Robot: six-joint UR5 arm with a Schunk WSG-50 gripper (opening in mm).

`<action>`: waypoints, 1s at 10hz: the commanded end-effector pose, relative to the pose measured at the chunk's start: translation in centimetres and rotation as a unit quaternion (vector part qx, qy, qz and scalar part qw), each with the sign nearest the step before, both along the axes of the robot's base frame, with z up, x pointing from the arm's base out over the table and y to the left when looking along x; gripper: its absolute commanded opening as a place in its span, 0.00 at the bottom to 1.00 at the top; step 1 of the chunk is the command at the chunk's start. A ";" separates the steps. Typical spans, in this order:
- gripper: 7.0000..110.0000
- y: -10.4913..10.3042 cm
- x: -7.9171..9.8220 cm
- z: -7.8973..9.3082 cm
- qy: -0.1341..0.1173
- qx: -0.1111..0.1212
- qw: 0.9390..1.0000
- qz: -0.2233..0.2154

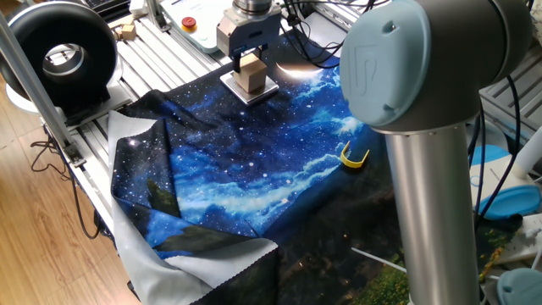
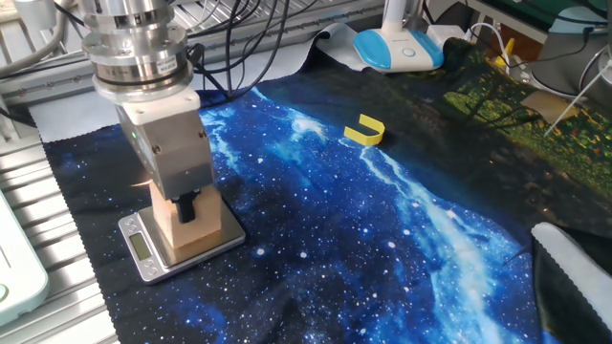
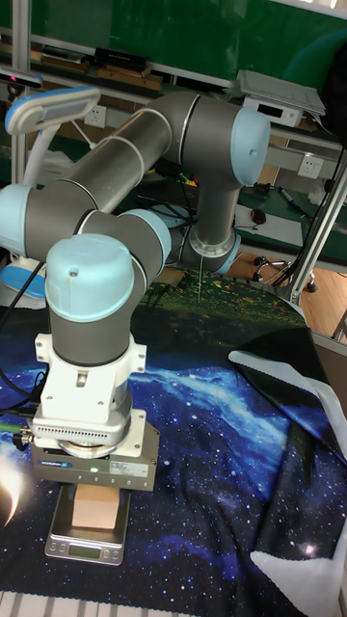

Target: Place the block on the scale

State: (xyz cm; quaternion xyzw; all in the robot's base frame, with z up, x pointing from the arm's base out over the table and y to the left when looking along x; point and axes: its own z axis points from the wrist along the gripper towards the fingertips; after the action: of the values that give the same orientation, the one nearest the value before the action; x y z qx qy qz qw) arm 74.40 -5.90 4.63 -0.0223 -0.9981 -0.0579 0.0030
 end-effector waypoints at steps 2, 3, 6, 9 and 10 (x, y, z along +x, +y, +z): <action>0.57 0.2 0.1 0.1 -0.002 0.009 1.000 0.006; 0.57 0.3 0.1 0.1 -0.003 0.011 1.000 0.006; 0.57 -0.4 0.0 0.3 -0.001 0.001 1.000 0.010; 0.57 -1.1 0.2 0.2 -0.001 -0.015 1.000 0.012; 0.57 -1.1 0.2 0.3 -0.001 -0.016 1.000 0.010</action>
State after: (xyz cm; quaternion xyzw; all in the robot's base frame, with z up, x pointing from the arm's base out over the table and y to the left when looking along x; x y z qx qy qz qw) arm 74.42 -6.69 4.73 -0.0100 -0.9989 -0.0463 0.0036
